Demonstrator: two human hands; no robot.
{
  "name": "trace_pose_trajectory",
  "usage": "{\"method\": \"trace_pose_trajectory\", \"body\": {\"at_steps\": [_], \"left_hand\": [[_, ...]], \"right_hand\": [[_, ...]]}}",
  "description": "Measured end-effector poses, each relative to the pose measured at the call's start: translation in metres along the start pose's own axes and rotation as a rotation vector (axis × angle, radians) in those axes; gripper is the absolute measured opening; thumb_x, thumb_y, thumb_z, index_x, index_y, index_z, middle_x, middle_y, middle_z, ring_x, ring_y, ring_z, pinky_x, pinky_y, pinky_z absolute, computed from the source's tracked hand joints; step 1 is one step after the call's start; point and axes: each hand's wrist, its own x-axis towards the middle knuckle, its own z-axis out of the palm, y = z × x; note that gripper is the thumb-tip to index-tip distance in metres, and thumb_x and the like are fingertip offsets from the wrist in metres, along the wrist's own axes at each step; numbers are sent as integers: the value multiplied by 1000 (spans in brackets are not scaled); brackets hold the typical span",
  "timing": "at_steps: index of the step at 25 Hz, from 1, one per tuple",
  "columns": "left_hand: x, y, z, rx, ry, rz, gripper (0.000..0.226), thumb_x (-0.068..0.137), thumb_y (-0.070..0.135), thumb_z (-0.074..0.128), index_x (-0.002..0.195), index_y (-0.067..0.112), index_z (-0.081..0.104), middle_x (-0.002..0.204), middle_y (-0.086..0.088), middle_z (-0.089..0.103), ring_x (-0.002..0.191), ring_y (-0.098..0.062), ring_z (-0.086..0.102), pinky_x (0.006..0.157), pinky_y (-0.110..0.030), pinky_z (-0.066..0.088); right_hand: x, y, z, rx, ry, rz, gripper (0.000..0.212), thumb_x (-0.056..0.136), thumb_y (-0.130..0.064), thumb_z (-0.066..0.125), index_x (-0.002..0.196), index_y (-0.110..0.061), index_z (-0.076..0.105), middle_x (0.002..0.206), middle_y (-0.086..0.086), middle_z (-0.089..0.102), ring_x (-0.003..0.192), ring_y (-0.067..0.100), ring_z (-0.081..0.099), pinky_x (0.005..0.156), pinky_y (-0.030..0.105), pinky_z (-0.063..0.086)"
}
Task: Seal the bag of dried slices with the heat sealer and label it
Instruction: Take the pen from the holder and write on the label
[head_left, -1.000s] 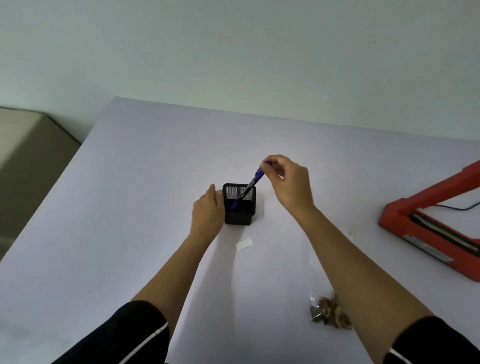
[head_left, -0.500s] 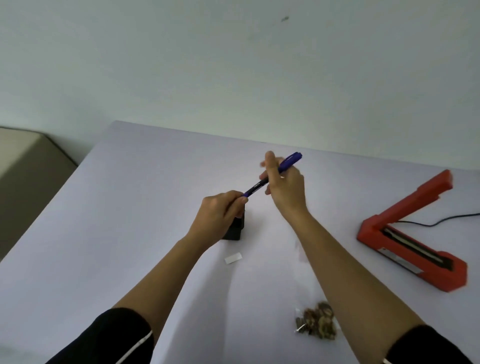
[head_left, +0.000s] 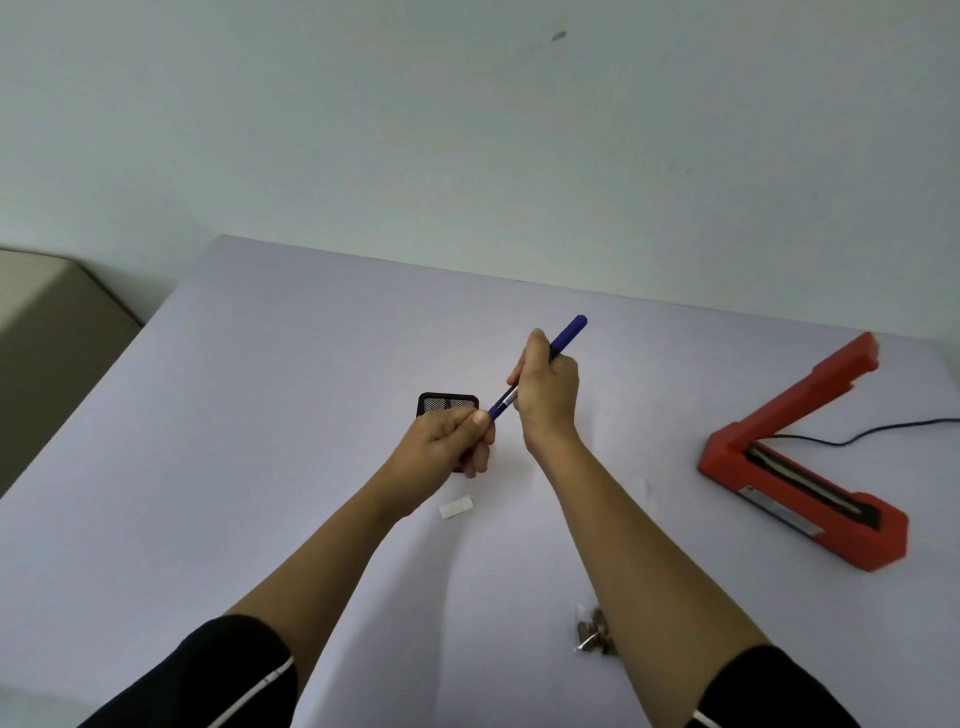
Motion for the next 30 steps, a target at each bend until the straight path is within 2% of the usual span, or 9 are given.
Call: {"method": "trace_pose_trajectory", "body": {"at_steps": [5, 9, 11, 14, 17, 21, 24, 27, 30], "left_hand": [[-38, -58, -29, -340, 23, -198, 34, 96, 22, 48, 67, 8, 60, 52, -5, 50, 52, -15, 43, 55, -22, 38], [-55, -108, -60, -95, 405, -298, 20, 94, 18, 54, 92, 8, 71, 79, -7, 74, 78, -24, 67, 80, -30, 55], [-53, -124, -68, 153, 527, -326, 15, 91, 19, 58, 101, 14, 69, 83, -7, 73, 81, -20, 68, 78, -29, 52], [-57, -147, -75, 526, 526, -411, 10, 89, 20, 58, 98, 18, 56, 78, -5, 66, 72, -22, 60, 58, -26, 42], [-62, -166, -77, 730, 480, -390, 4, 87, 12, 56, 85, 8, 57, 76, -7, 61, 70, -26, 54, 60, -30, 37], [-61, -175, -75, 763, 444, -368, 7, 87, 10, 55, 92, 7, 57, 82, -6, 60, 73, -27, 54, 65, -30, 37], [-64, -168, -70, 697, 536, -415, 38, 84, 18, 62, 118, 14, 47, 101, 1, 51, 88, -25, 54, 73, -33, 42], [-72, -162, -50, 653, 710, -188, 34, 83, 19, 64, 114, 10, 52, 101, 1, 50, 81, -17, 54, 69, -30, 44], [-66, -176, -28, 754, 506, 77, 23, 85, 28, 55, 88, 8, 66, 82, -2, 59, 63, -7, 52, 60, -18, 45]], "right_hand": [[28, -14, -28, 305, 204, 83, 44, 88, -20, 44, 44, -15, 41, 36, -8, 44, 28, 5, 36, 45, 24, 29], [25, 1, -39, -11, 7, -65, 52, 95, -36, 46, 49, -14, 50, 48, 1, 52, 35, 7, 47, 42, 22, 41], [7, 23, -35, 36, -55, -34, 46, 94, -39, 49, 58, -11, 52, 55, 5, 57, 40, 8, 56, 44, 20, 49], [-9, 59, -45, 113, -83, -15, 33, 88, -21, 64, 62, -12, 45, 61, 1, 62, 49, 8, 60, 54, 22, 53], [-26, 90, -48, 36, -159, -66, 34, 82, -5, 70, 60, -11, 43, 60, -2, 65, 55, 15, 60, 61, 30, 54], [-41, 107, -39, -51, -119, -46, 30, 88, -11, 62, 65, -9, 42, 59, 4, 59, 49, 5, 60, 52, 19, 51], [-45, 112, -33, -67, -121, -22, 31, 93, -18, 55, 67, -7, 43, 58, 5, 55, 49, 4, 61, 49, 15, 49], [-46, 122, -27, -68, -110, 13, 32, 94, -22, 53, 67, -4, 51, 58, 1, 57, 50, 3, 62, 52, 16, 51], [-48, 138, -22, -101, -112, 69, 34, 91, -26, 58, 67, -1, 55, 55, -2, 61, 52, 6, 63, 56, 26, 55]]}}
